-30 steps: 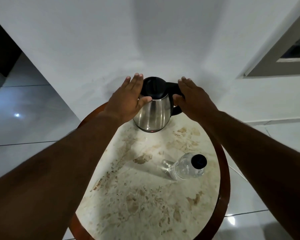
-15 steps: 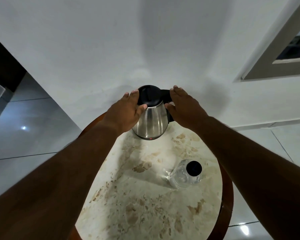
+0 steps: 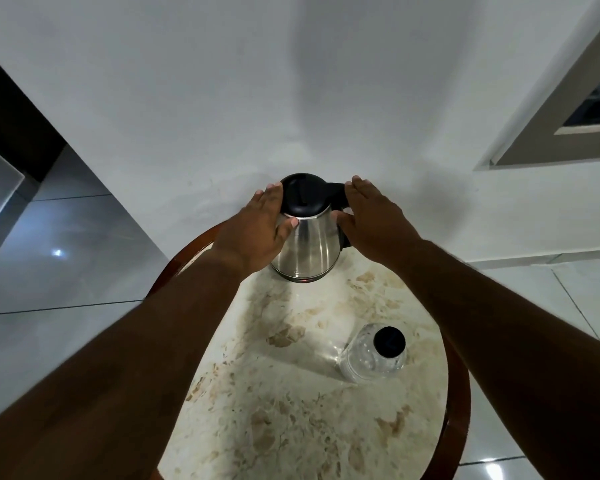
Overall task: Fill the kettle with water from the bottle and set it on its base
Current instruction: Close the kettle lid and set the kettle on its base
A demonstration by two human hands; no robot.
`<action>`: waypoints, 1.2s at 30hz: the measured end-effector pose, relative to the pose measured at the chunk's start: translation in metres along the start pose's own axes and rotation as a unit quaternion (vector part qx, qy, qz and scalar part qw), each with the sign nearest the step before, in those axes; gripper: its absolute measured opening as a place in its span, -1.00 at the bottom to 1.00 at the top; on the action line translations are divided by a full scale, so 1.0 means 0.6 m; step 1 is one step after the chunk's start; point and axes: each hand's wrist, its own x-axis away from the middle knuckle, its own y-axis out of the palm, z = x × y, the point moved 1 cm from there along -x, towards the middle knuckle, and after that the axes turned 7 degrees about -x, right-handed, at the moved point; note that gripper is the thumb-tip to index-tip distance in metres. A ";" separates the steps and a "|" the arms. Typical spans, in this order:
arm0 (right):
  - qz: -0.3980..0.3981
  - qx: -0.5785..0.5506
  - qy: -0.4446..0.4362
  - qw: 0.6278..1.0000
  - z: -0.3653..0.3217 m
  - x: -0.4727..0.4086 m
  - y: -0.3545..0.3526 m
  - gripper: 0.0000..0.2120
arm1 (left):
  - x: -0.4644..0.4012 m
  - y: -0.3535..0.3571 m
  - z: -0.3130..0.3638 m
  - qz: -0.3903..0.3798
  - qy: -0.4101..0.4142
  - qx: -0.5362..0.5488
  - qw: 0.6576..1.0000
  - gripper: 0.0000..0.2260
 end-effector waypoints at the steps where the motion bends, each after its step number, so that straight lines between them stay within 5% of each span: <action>1: 0.001 0.000 0.000 1.000 0.000 -0.001 0.000 -0.45 | 0.000 0.000 -0.001 -0.002 0.002 -0.001 1.000 -0.42; 36: -0.013 -0.004 0.005 1.000 0.001 -0.002 -0.002 -0.42 | -0.006 -0.009 -0.008 -0.052 0.008 -0.006 0.999 -0.30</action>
